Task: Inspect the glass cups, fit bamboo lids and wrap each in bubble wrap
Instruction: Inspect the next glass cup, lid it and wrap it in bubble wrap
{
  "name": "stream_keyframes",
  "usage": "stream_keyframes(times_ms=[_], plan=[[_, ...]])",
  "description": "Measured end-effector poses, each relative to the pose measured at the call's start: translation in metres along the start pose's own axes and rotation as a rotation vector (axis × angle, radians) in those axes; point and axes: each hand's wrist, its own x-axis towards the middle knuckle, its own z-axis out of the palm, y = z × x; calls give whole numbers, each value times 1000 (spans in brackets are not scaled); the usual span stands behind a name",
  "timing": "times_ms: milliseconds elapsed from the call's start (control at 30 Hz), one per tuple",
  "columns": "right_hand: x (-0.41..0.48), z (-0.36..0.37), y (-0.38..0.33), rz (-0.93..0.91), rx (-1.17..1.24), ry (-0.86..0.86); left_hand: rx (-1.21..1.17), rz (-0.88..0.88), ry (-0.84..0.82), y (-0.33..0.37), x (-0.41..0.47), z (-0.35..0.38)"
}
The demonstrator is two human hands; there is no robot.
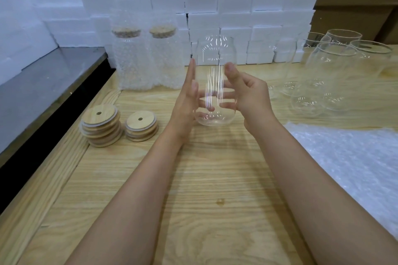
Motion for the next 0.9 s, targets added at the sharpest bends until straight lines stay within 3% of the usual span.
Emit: stream_keyframes(times_ms=[167,367,500,667,800,900], plan=[[2,-3,0,168,21,54,-201,-204,-147,-5,1,-2],[0,-9,-1,323,-51,-57,-252,-339,-110,-9,1,-1],[1,-4,-4,351,7,-7,-299,-365,-125,-11,3,5],[-1,0,-10,195,77,56,-459,-441,-69,-7,4,4],[-9,4,-12,14,58,-109,-566,-471,-16,-7,3,-4],[-15,14,-8,-76,-80,-227,-600,-441,-76,-7,3,-5]])
